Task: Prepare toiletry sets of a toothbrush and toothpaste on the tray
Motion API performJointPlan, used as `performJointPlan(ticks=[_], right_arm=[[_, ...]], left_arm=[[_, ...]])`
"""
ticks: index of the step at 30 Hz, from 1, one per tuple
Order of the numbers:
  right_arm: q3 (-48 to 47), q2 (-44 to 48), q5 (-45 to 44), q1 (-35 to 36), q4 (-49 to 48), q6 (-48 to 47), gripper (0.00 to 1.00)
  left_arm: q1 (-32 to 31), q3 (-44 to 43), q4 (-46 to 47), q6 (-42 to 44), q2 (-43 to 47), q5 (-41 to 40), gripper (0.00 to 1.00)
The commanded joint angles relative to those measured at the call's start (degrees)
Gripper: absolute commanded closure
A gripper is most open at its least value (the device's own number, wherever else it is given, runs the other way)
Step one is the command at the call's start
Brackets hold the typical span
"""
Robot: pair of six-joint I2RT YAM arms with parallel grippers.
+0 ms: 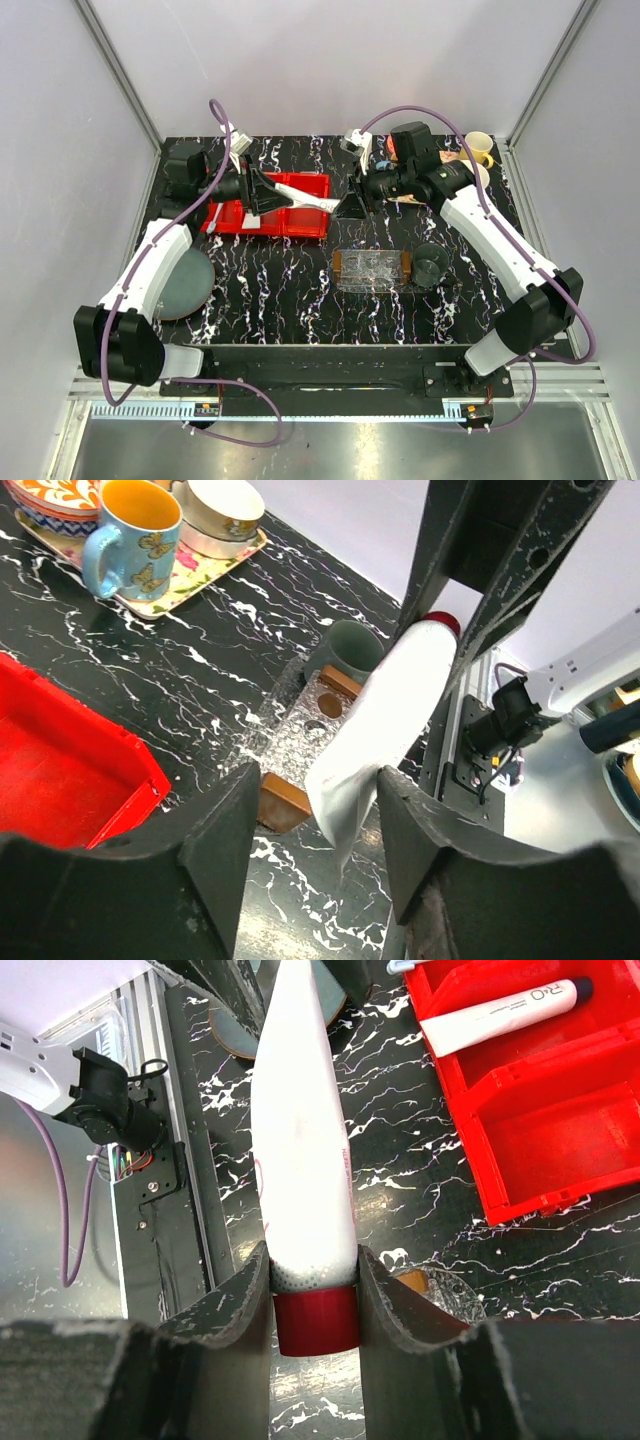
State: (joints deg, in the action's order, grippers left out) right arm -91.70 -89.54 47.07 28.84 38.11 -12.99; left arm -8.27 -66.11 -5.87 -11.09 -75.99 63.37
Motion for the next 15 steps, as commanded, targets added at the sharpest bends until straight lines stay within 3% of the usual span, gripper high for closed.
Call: performJointPlan(ticks=[1,6,11,14,15], right_arm=[[-0.06,2.00,2.33,-0.10,-4.62,0.95,1.00],[0.56,1.47,2.24,-0.01,-5.15,0.87,1.00],[1.44,1.12,1.97,-0.10,-5.67,0.69,0.99],[1.70,0.86,1.80,-0.10,-5.85,0.95,0.92],[1.70,0.94,1.62,-0.10,-5.76,1.13,0.84]], left_arm=[[0.27,0.98,8.31,-5.07,-0.57,5.26,0.50],[0.19,1.16,10.17,-7.01,-0.92,6.58,0.70],[-0.16,0.98,11.49,-8.33,-1.10,7.38,0.83],[-0.60,0.63,11.49,-8.51,-1.36,7.47,0.99],[-0.69,0.45,11.41,-8.42,-1.36,7.47,1.00]])
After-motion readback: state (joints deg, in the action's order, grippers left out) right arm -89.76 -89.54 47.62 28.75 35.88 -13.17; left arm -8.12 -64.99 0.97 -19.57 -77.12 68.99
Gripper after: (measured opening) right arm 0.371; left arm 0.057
